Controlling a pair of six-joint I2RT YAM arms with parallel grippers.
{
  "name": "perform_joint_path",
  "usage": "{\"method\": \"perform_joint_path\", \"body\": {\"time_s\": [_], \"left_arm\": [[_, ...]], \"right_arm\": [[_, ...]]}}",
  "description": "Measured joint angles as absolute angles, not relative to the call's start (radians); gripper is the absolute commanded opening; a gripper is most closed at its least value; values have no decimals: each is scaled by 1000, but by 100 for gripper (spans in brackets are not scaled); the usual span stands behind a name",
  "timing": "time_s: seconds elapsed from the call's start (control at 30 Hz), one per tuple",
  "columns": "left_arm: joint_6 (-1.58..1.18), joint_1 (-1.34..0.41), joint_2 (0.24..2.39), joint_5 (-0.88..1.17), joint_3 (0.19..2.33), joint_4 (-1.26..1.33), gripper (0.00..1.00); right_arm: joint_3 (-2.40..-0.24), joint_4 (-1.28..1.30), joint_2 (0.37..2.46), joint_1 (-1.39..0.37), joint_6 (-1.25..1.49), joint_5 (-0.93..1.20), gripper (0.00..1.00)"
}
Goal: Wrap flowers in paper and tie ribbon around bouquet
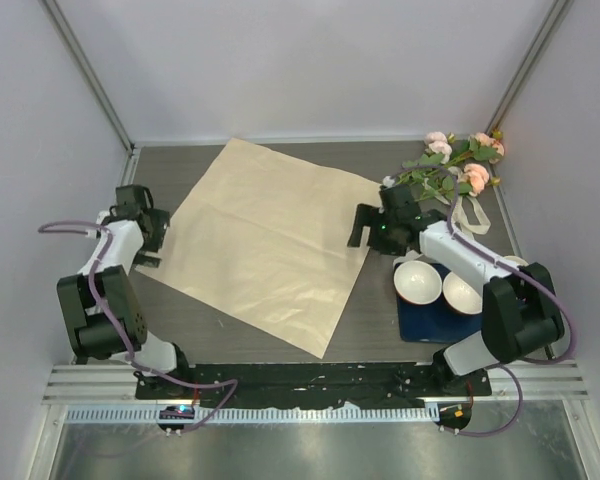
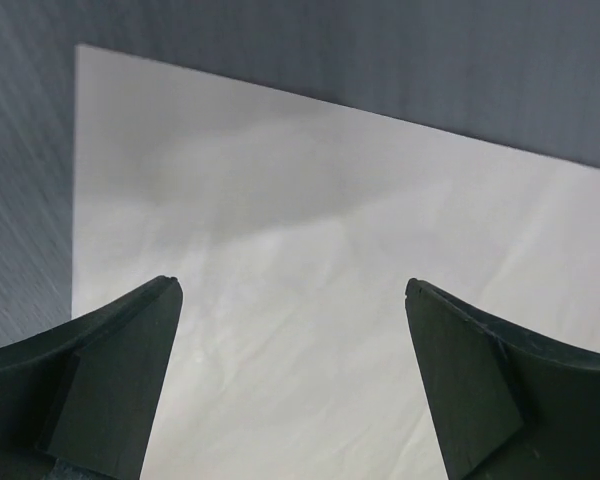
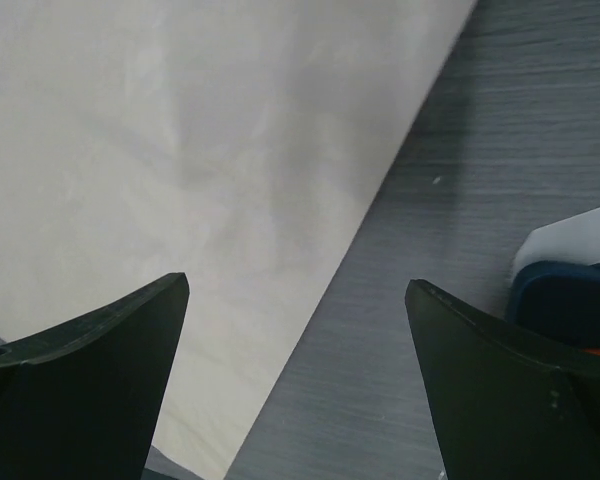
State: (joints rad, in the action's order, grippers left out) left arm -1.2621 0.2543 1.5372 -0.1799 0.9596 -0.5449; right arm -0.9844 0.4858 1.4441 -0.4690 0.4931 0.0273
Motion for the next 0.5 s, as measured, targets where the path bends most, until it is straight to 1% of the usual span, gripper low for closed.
{"method": "perform_joint_path", "body": {"time_s": [0.07, 0.2, 0.23, 0.33, 0.4, 0.5], "left_arm": [[-1196, 223, 1504, -207, 1007, -550, 100], [-1085, 119, 1285, -188, 974, -549, 100], [-1059, 87, 1218, -147, 952, -540, 100], [-1007, 12, 1119, -22, 899, -524, 100], [-986, -46, 1106, 56, 854, -514, 100], [-984, -118, 1097, 165, 763, -507, 100]], "right_arm": [[-985, 450, 1486, -356, 508, 74, 98], [-1021, 390, 1597, -200, 527, 146, 98], [-1042, 377, 1633, -178, 531, 168, 98], [-1090, 328, 1721, -139, 538, 238, 97], [-1105, 302, 1755, -128, 546, 278, 97], [-1101, 258, 1773, -125, 564, 334, 94]]}}
